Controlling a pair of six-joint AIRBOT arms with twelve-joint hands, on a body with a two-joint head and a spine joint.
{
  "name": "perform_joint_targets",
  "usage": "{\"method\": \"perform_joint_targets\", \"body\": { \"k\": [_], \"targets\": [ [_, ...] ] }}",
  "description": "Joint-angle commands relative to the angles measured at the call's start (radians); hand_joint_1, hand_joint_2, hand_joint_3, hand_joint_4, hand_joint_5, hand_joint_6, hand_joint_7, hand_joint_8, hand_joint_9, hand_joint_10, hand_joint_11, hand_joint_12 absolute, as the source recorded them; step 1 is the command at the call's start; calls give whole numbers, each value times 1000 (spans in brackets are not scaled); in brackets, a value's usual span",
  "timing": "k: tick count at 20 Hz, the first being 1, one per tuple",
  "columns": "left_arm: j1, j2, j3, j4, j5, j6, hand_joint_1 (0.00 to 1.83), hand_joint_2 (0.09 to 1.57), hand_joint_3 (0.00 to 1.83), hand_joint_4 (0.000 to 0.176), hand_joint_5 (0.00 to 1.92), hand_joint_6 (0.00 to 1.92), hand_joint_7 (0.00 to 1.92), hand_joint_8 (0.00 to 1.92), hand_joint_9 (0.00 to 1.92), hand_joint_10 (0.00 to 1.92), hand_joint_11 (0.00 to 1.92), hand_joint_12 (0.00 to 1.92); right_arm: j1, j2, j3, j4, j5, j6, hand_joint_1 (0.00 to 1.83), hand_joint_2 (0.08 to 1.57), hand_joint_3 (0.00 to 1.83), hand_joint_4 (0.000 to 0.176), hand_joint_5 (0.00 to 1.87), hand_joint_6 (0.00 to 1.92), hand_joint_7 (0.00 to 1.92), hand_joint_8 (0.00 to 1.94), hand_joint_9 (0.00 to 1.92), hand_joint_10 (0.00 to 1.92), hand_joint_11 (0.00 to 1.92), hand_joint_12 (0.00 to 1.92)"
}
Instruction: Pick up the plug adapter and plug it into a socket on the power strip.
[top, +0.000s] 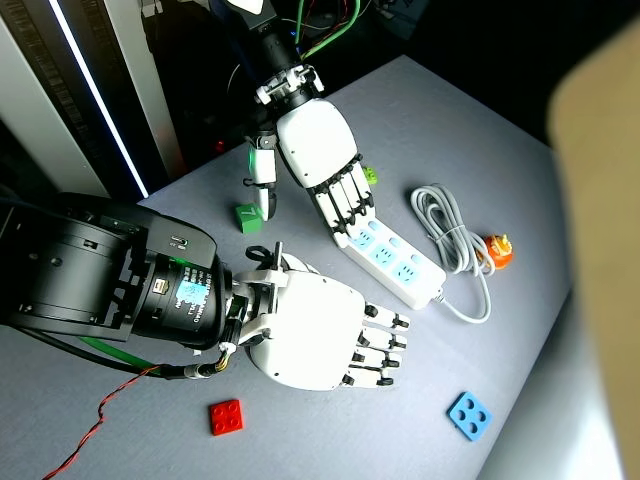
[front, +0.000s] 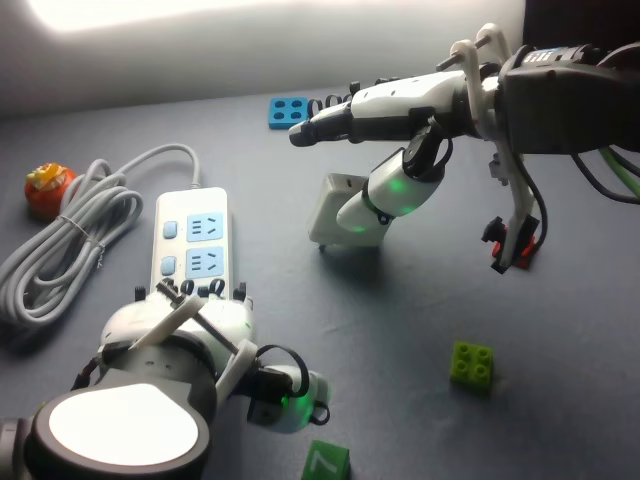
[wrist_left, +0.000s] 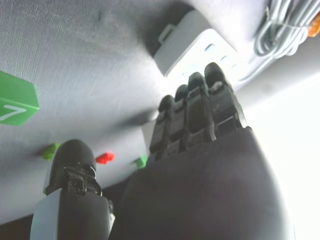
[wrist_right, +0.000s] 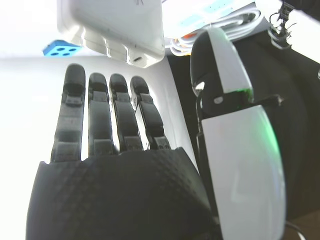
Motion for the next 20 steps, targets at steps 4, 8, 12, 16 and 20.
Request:
{"method": "perform_joint_targets", "body": {
  "k": [4, 8, 12, 16, 20],
  "targets": [
    [14, 2, 9, 82, 21, -2, 107, 1210, 0, 0, 47, 0, 45, 0, 57, 1, 0, 207, -19, -24, 43, 9, 95, 8, 949, 1129, 0, 0, 139, 3, 107, 3, 106, 4, 0, 507],
    [19, -6, 16, 82, 18, -2, 122, 1207, 0, 0, 46, 5, 54, 7, 57, 6, 0, 165, -34, -43, 67, 9, 103, 8, 917, 1133, 0, 0, 131, 5, 99, 4, 97, 4, 0, 469],
    [28, -6, 12, 82, 17, -2, 130, 1213, 0, 0, 73, 2, 90, 2, 77, 2, 0, 191, -44, -69, 103, 9, 109, 7, 897, 1137, 0, 0, 138, 4, 113, 4, 108, 5, 0, 491],
    [38, -6, 5, 81, 17, -2, 97, 1225, 0, 0, 56, 1, 78, 1, 66, 1, 0, 180, -50, -84, 115, 9, 118, -9, 881, 1154, 6, 0, 116, 1, 98, 1, 97, 2, 0, 471],
    [40, -6, 2, 74, 18, -2, 81, 1241, 4, 0, 38, 0, 54, 1, 47, 0, 0, 176, -56, -93, 124, 9, 121, -14, 902, 1141, 0, 0, 117, 1, 95, 2, 101, 2, 0, 485]
  ]
}}
